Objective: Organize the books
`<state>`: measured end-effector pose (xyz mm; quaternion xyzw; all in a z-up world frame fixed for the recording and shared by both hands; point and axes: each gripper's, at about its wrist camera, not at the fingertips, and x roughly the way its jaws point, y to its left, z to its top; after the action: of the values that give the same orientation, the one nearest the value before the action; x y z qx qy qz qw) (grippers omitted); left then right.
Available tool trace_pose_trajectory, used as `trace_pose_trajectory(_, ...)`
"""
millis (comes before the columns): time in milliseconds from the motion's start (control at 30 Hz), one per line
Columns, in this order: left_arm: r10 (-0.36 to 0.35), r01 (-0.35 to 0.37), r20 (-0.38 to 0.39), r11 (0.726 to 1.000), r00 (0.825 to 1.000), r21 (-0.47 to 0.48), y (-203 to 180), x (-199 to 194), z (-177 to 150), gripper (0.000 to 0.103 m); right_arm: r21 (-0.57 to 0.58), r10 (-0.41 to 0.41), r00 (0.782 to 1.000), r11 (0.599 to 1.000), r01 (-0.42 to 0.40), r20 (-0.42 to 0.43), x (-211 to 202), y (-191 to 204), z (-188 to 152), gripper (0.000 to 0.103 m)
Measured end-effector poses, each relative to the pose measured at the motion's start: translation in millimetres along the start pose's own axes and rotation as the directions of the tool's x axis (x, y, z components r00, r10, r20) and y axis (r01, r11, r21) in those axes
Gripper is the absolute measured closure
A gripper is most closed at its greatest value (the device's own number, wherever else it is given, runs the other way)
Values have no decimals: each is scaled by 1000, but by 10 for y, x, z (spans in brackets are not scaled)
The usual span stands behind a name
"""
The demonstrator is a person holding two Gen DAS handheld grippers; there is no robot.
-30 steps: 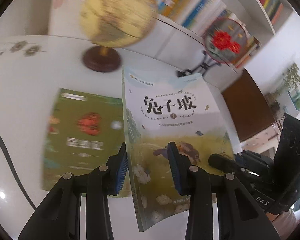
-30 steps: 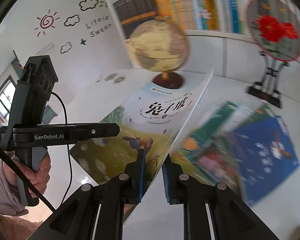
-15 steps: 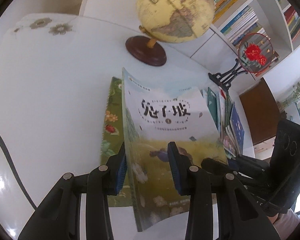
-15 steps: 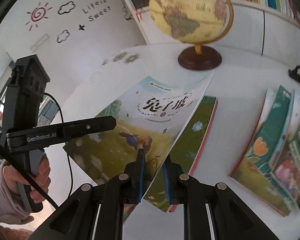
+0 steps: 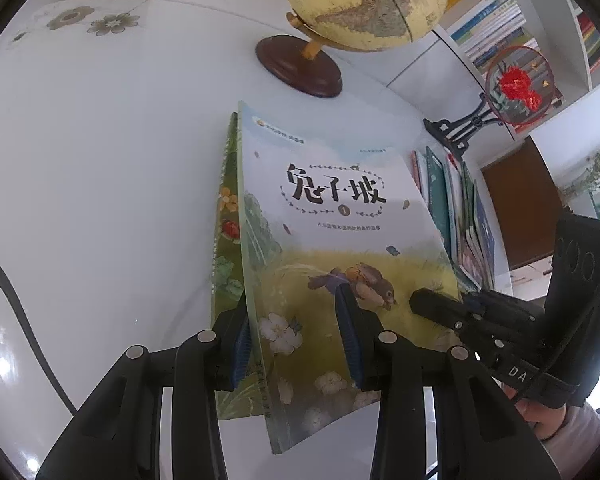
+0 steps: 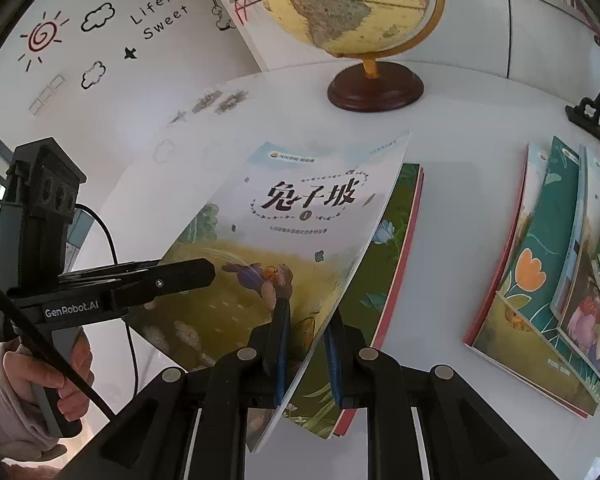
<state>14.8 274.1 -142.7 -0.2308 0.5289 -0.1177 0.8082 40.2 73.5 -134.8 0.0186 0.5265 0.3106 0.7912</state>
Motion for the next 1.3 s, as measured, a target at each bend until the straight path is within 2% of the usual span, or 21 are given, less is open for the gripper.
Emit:
trace_pose_trajectory(400,59,-61,-52,998,997,-31,79,88,-43,69,29,-2,998,1000,4,-59,146,-34,-45,86)
trace_pose_trajectory(967,72,-75,-42,994,996,-76,125,50,-44,67,107,3,995,994,7,-95,230,-95,-31,85)
trace_pose_trajectory(1133,97,-99,-34,992,995,-75,131,32,-39,65,130,-3,994,991,17,-109,256,-114,-20,84)
trace_pose_trajectory(1300,118,-119,-11,986,993,-114,210,-72,-26,65,148,-39,987,987,63,-156,287,-139,-39,77)
